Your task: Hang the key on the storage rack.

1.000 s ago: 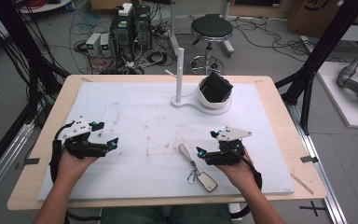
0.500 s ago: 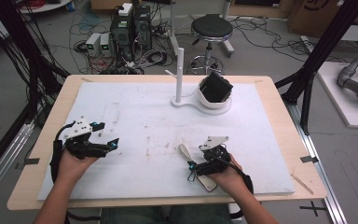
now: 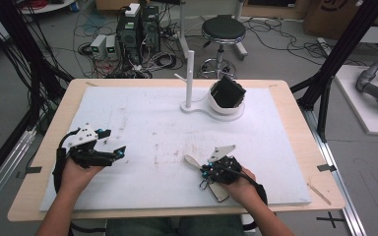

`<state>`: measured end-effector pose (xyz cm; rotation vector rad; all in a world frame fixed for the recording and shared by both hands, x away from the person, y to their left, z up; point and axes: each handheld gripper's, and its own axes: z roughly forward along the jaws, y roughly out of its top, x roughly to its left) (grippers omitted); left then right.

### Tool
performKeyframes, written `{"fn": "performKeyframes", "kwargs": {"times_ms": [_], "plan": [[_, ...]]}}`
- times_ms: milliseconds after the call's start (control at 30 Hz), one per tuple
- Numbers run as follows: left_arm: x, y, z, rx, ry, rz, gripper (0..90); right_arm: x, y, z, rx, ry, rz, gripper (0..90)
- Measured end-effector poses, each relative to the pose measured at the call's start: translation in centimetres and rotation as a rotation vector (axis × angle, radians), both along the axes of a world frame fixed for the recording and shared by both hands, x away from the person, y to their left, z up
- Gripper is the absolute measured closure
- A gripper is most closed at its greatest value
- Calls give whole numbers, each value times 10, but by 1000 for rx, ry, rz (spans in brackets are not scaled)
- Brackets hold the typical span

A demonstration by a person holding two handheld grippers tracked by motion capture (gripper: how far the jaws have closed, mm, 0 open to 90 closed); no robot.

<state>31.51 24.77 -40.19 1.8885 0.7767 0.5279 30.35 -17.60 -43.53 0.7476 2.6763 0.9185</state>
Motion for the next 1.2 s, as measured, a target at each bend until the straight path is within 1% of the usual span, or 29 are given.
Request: {"fn": "performKeyframes", "kwargs": {"times_ms": [100,133,200,233,267,300,467,667,833,967,1067,1200], "plan": [[-1,1,0,-6,-2,5,159,3,-4,5,31,-30,-20,828],[-1,2,0,-7,-2,7,159,4,-6,9,52,-48,-31,828],[-1,3,0,-9,-3,11,159,6,-8,15,77,-74,-45,828],[-1,4,1,-6,-5,12,159,9,-11,21,102,-96,-62,828],[-2,4,1,-13,-4,16,159,9,-11,21,102,-96,-62,828],[-2,6,1,-8,-5,17,159,10,-13,24,115,-106,-68,828],[-3,8,2,-16,-10,24,159,15,-20,36,169,-153,-113,828],[-3,6,2,-15,-9,21,159,23,-25,52,224,-195,-143,829],[-3,4,1,-15,-12,18,159,33,-28,65,254,-242,-173,828],[-3,3,1,-13,-9,13,159,43,-29,79,275,-281,-200,828],[-2,3,1,-13,-10,12,159,53,-27,90,278,-307,-209,829],[-2,4,1,-16,-10,15,159,65,-22,106,266,-335,-213,828]]}}
